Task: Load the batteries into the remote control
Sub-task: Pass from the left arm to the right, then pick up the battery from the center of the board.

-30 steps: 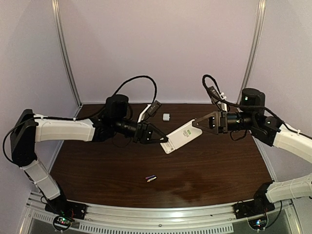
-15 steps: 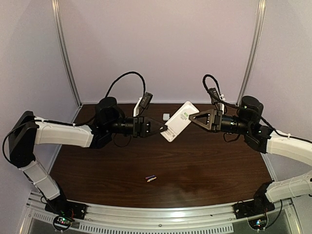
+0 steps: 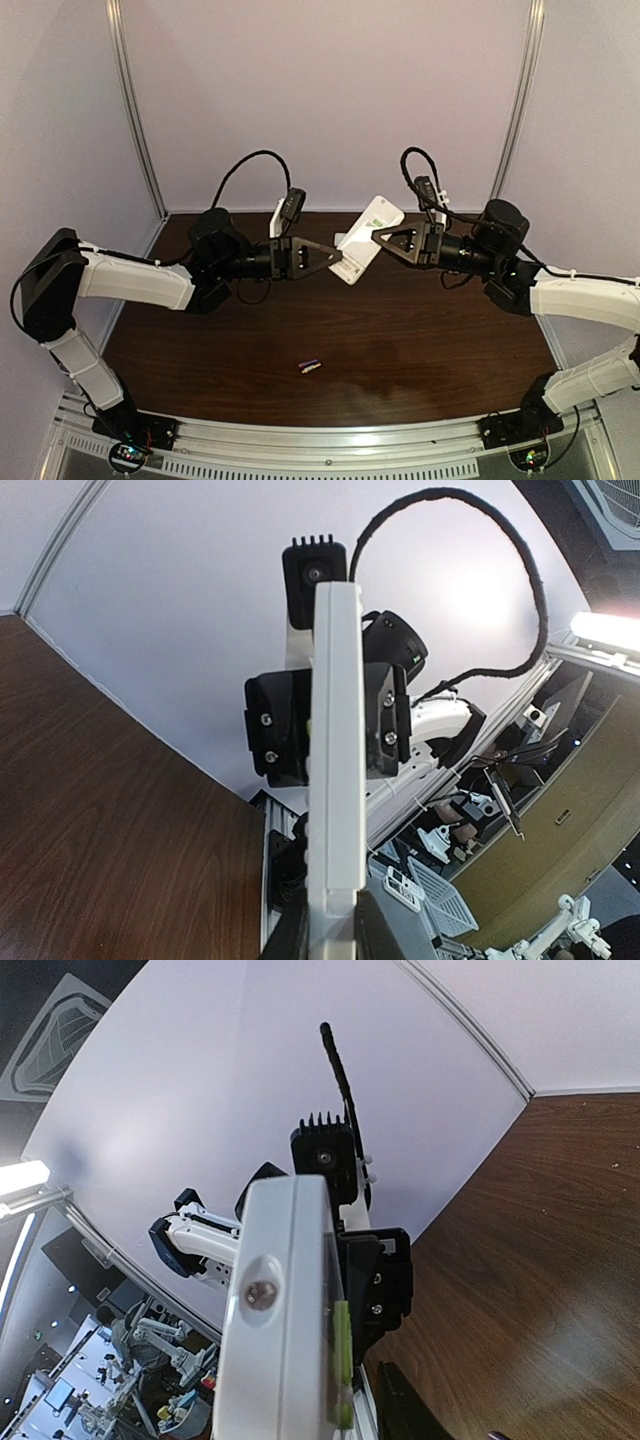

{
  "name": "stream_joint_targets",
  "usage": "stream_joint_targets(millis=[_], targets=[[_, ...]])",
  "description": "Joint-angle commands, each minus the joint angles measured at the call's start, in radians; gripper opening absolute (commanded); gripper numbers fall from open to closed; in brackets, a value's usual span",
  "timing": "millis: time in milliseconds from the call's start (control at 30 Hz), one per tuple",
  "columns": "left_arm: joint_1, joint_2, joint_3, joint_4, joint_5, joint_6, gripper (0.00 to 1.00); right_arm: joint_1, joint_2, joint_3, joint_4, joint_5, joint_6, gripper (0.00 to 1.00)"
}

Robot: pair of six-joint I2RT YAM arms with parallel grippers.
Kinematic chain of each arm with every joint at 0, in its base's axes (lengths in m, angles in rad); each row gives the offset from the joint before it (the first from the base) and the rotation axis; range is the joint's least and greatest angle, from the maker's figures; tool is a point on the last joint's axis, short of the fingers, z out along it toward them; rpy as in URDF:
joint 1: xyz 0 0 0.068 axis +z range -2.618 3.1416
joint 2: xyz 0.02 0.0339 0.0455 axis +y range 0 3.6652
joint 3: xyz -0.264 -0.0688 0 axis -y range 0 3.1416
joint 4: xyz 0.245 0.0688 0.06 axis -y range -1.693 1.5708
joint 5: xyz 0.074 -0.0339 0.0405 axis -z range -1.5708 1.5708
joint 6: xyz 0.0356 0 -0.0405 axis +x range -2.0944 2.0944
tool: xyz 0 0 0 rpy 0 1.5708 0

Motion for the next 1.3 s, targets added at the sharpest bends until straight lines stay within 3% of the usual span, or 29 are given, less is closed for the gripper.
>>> stream_joint_targets(millis=[0, 133, 267, 333, 400, 533, 667, 900, 1100, 1267], targets=[[-0.01, 0.014, 0.001, 0.115, -0.017, -0.026, 0.0, 0.012, 0.013, 0.028, 0.051, 0.015, 0.021, 0.3], [-0.013, 0.014, -0.006, 0.11, -0.021, -0.023, 0.0, 0.014, 0.006, 0.031, 0.039, 0.023, 0.022, 0.22], [-0.013, 0.012, -0.008, 0.087, -0.016, -0.01, 0.0, 0.014, 0.002, 0.031, 0.024, 0.021, 0.017, 0.05], [-0.012, 0.002, -0.008, 0.064, -0.013, 0.008, 0.16, 0.012, -0.001, 0.039, -0.001, 0.017, 0.009, 0.0], [0.0, -0.022, -0.011, 0.022, -0.017, 0.045, 0.38, 0.01, -0.008, 0.049, -0.043, 0.016, -0.007, 0.0], [0.052, -0.144, -0.041, -0.124, -0.06, 0.145, 0.71, -0.003, -0.041, 0.04, -0.115, 0.008, -0.021, 0.0], [0.077, -0.286, -0.014, -0.532, -0.175, 0.396, 0.82, -0.012, -0.103, 0.008, -0.219, 0.013, -0.055, 0.0], [0.077, -0.339, 0.116, -1.088, -0.361, 0.734, 0.82, -0.018, -0.175, 0.01, -0.461, 0.05, -0.153, 0.0], [0.07, -0.313, 0.08, -1.261, -0.407, 0.769, 0.57, -0.04, -0.211, -0.034, -0.59, 0.092, -0.199, 0.0], [-0.014, -0.259, 0.077, -1.386, -0.551, 0.787, 0.47, -0.072, -0.248, -0.079, -0.649, 0.105, -0.202, 0.0]])
